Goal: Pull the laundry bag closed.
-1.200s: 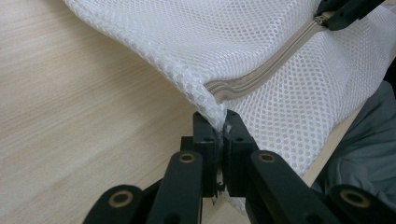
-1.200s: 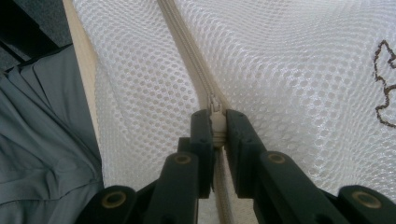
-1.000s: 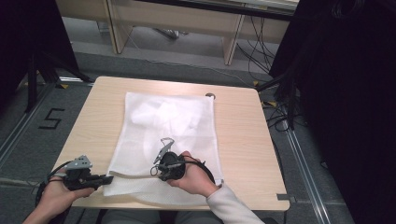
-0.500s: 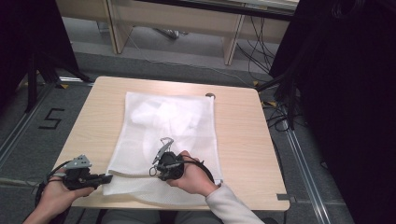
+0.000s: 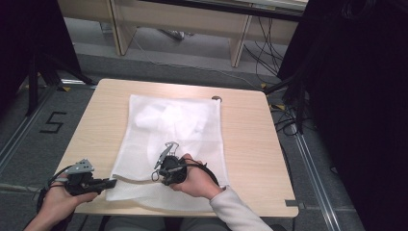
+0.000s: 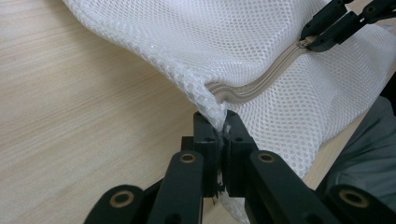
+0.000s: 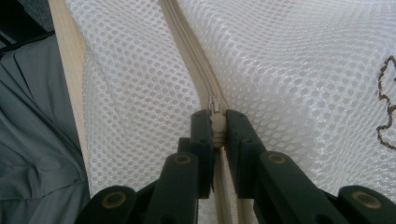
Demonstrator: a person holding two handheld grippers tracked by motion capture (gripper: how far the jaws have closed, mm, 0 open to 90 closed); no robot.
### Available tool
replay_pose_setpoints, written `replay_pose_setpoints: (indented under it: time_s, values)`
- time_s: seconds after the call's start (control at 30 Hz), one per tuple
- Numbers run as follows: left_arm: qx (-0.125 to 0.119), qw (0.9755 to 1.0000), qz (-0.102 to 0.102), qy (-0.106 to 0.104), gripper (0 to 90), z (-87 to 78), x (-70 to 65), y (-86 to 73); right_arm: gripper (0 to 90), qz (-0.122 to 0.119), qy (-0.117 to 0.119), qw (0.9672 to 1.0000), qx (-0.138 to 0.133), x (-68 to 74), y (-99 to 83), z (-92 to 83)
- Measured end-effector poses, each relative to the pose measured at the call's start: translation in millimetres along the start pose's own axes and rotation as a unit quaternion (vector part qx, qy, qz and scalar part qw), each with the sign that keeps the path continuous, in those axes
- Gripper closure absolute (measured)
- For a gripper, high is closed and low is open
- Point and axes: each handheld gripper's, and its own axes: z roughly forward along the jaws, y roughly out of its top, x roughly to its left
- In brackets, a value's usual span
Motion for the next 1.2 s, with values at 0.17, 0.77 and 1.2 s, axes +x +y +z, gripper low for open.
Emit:
replay_pose_setpoints:
  time_s: [0.17, 0.77, 1.2]
  values:
    - [0.003, 0.9999, -0.003, 0.011, 85.9, -1.5, 1.7, -0.3, 82.6, 0.009, -0.006, 0.9997, 0.023, 0.6, -2.8, -0.4]
    - [0.005, 0.9999, -0.005, 0.007, 85.8, -1.9, 2.4, -0.6, 82.6, 0.008, -0.004, 0.9999, 0.012, -4.2, -15.7, -6.2]
    - [0.005, 0.9999, -0.004, 0.009, 85.8, -1.5, 2.5, -0.9, 82.5, 0.01, -0.004, 0.9999, 0.01, -6.1, -20.7, -9.3]
